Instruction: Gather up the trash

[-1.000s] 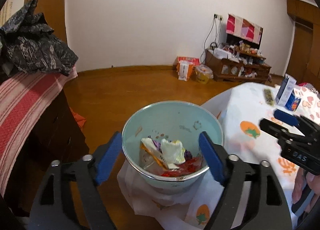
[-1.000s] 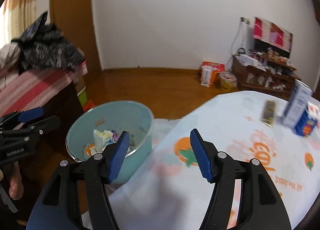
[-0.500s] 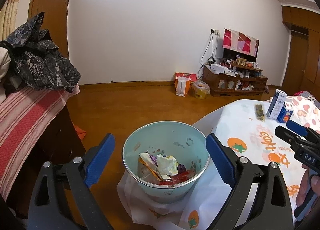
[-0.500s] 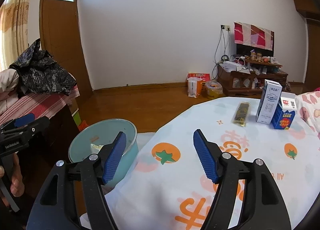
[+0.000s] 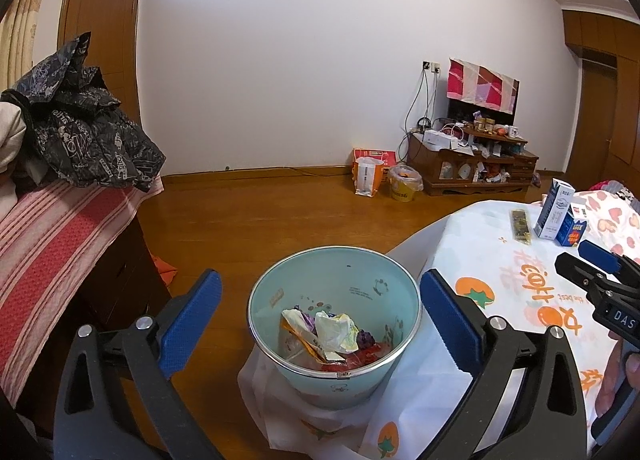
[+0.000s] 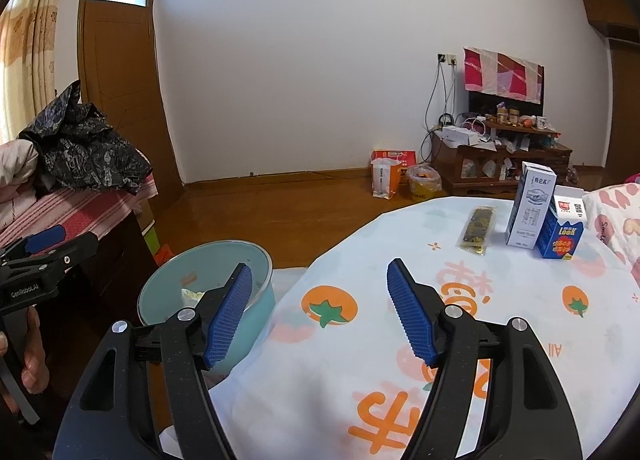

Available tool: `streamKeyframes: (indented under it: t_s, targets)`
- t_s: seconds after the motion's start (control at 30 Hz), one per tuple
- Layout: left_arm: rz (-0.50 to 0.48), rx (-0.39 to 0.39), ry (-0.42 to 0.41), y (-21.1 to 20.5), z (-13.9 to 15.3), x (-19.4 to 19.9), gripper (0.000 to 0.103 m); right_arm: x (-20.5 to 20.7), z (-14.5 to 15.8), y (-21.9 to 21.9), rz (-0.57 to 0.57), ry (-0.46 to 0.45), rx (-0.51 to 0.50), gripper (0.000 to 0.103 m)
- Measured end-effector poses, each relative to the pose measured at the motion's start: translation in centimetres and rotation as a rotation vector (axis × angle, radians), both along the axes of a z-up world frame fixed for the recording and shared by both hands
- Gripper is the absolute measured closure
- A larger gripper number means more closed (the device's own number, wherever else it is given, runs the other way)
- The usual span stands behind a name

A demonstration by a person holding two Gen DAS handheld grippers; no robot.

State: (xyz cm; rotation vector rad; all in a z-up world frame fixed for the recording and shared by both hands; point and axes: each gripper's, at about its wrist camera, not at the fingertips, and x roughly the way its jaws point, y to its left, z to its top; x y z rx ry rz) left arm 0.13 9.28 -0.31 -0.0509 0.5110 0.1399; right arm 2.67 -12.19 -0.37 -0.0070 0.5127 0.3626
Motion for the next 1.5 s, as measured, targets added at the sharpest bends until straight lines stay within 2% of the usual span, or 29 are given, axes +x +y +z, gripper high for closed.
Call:
streamKeyframes:
  t_s: [0.57,0.97,1.5]
  targets:
    - [0.008,0.007,0.011,0.0,-0.3,0.0,0.006,-0.3,0.2,-0.3,-0.003,-0.011,-0.009,0.03]
    - [0.019,0.056,0.03,-0.7,-0.6,0.4,0.006,-0.5,0.3,-0.2,-0.011,-0.026,-0.015,0.029]
    - [0.006,0.072,0.048,-1.1,-1.2,0.7,0.006,-0.5,-0.1,-0.8,-0.018,-0.028,-0.021,0.029]
